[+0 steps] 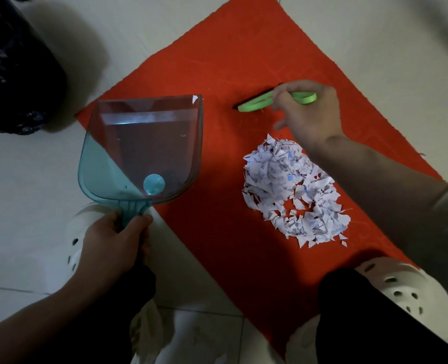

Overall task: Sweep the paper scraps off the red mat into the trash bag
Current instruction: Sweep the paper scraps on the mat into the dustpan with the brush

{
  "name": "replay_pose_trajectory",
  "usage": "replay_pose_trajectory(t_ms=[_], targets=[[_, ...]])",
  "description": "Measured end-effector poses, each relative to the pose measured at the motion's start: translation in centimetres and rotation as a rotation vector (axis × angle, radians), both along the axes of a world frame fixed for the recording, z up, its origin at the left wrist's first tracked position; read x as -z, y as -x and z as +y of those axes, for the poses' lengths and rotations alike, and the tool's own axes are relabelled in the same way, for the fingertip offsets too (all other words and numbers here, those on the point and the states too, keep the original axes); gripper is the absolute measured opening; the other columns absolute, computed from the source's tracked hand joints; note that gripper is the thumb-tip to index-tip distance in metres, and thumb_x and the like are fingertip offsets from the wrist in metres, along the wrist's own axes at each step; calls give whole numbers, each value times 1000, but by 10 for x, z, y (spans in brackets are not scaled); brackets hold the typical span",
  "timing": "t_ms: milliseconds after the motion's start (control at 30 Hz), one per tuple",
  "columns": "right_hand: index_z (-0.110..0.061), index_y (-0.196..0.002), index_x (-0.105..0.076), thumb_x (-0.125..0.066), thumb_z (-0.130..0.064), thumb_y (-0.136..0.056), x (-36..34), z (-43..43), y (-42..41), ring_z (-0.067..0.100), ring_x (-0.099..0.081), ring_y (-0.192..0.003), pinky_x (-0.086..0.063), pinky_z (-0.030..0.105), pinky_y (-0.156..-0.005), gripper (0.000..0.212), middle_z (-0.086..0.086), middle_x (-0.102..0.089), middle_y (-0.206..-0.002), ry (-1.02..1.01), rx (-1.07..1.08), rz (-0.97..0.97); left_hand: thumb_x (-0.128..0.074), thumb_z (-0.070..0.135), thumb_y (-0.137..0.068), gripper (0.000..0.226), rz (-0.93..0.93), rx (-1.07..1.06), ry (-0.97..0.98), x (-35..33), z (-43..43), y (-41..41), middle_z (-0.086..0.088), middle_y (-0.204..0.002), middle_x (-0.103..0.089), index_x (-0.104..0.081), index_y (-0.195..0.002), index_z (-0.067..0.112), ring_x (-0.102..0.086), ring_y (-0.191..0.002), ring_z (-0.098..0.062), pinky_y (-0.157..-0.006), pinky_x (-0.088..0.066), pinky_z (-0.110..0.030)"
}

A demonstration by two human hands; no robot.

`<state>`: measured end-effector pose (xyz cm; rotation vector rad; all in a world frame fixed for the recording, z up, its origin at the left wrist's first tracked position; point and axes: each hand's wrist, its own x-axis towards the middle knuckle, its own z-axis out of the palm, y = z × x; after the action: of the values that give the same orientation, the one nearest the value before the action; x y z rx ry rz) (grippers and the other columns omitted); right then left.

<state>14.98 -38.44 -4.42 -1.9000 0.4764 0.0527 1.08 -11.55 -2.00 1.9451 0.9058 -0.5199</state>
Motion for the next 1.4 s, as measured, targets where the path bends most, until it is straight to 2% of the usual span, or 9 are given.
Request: replay_pose_trajectory(t_ms=[100,333,500,600,700,900,1033,1233,1400], targets=[[-17,-95,-74,-68,-26,-85,5,-4,-6,17,-67,-51,-50,22,-48,15,8,-74,-85,82,-38,95,-63,16,-89,24,3,-5,7,1,0,-1,-16,-57,-60,-61,-78,-4,-53,-44,-23,-47,-47,-30],[-20,-68,-71,-57,-40,-68,-7,-18,14,27,-67,-54,-58,49,-57,25,6,-69,-59,301,-3,97,-64,15,-89,22,3,-36,33,1,5,1,-15,-57,-58,-61,-79,-5,-52,-42,-21,-47,-46,-31],[-14,-81,-73,-62,-21,-83,-9,-9,11,16,-65,-48,-53,29,-46,13,8,-72,-70,137,16,22,-62,15,-89,24,3,-15,31,-1,3,1,-17,-58,-59,-60,-82,-7,-53,-44,-23,-48,-47,-32],[-12,-90,-74,-64,-17,-83,0,3,-2,17,-68,-53,-55,36,-49,14,9,-73,-85,31,10,6,-63,15,-89,25,4,3,10,0,3,1,-17,-57,-60,-60,-80,-7,-53,-43,-24,-49,-47,-32],[-13,-96,-74,-67,-20,-85,7,8,-11,18,-68,-55,-55,30,-50,15,13,-71,-98,-15,-25,30,-62,16,-89,23,5,19,3,1,1,0,-16,-56,-60,-60,-79,-5,-54,-43,-23,-49,-48,-31],[-15,-94,-73,-63,-24,-86,3,-11,8,11,-66,-47,-51,24,-45,16,4,-73,-76,189,-55,129,-63,16,-89,22,10,22,7,1,2,1,-16,-56,-61,-61,-79,-4,-54,-44,-24,-49,-48,-32],[-15,-85,-74,-61,-25,-84,-11,-24,38,17,-69,-50,-54,30,-47,16,3,-73,-69,258,-94,137,-64,16,-88,23,23,23,14,0,2,1,-15,-57,-61,-62,-79,-4,-54,-43,-21,-47,-48,-30],[-11,-82,-73,-61,-17,-83,-19,-19,37,22,-67,-52,-55,34,-48,14,8,-72,-71,124,-3,42,-64,16,-88,24,30,56,-14,-1,0,1,-12,-51,-59,-61,-76,-4,-51,-33,-12,-38,-45,-23],[-16,-85,-73,-64,-17,-84,-2,10,9,21,-67,-48,-51,27,-50,9,8,-73,-88,-8,-23,27,-63,18,-90,23,20,65,-28,-1,-4,0,-13,-55,-61,-61,-77,-1,-54,-42,-19,-44,-44,-26]])
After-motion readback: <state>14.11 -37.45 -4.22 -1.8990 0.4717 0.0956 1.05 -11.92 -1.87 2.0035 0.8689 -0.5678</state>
